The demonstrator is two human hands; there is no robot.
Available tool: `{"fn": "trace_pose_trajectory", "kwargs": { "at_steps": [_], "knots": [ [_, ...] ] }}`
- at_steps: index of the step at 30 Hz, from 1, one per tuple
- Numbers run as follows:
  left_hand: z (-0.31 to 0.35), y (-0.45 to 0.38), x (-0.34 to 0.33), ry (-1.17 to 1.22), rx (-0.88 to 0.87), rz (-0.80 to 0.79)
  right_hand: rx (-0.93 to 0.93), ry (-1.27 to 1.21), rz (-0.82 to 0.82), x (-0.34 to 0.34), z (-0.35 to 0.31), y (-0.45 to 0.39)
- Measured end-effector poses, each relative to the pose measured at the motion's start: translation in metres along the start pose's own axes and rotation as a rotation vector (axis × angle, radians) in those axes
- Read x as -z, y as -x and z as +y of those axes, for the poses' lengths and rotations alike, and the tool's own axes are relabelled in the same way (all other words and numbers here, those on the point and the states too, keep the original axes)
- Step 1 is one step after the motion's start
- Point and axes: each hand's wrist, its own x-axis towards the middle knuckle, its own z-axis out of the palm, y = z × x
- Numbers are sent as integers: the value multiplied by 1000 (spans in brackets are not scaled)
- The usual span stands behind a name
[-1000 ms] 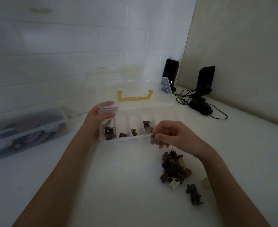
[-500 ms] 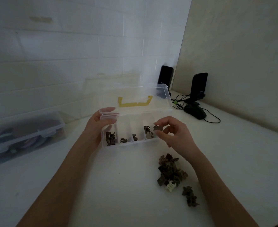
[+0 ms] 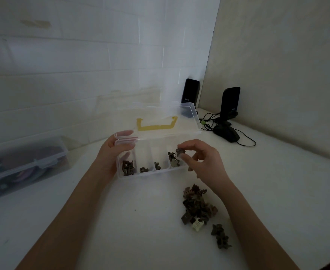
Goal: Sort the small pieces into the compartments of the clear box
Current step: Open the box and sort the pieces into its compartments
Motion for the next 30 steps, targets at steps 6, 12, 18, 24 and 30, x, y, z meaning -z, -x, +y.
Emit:
{"fn": "trace_pose_trajectory", "kwargs": {
  "at_steps": [6, 12, 18, 24, 30],
  "knots": [
    [2, 2, 0, 3, -2, -4, -12, -6, 21, -1, 0, -1],
    [3, 3, -1, 2, -4, -10, 28, 48, 5, -2, 0, 0],
    [3, 3, -1, 0, 1, -8, 6, 26, -1, -2, 0, 1],
    [3, 4, -1, 3, 3, -3, 3, 53, 2, -3, 0, 0],
    [2, 4, 0, -5, 0, -12, 2, 75, 22, -4, 2, -1]
  ]
}}
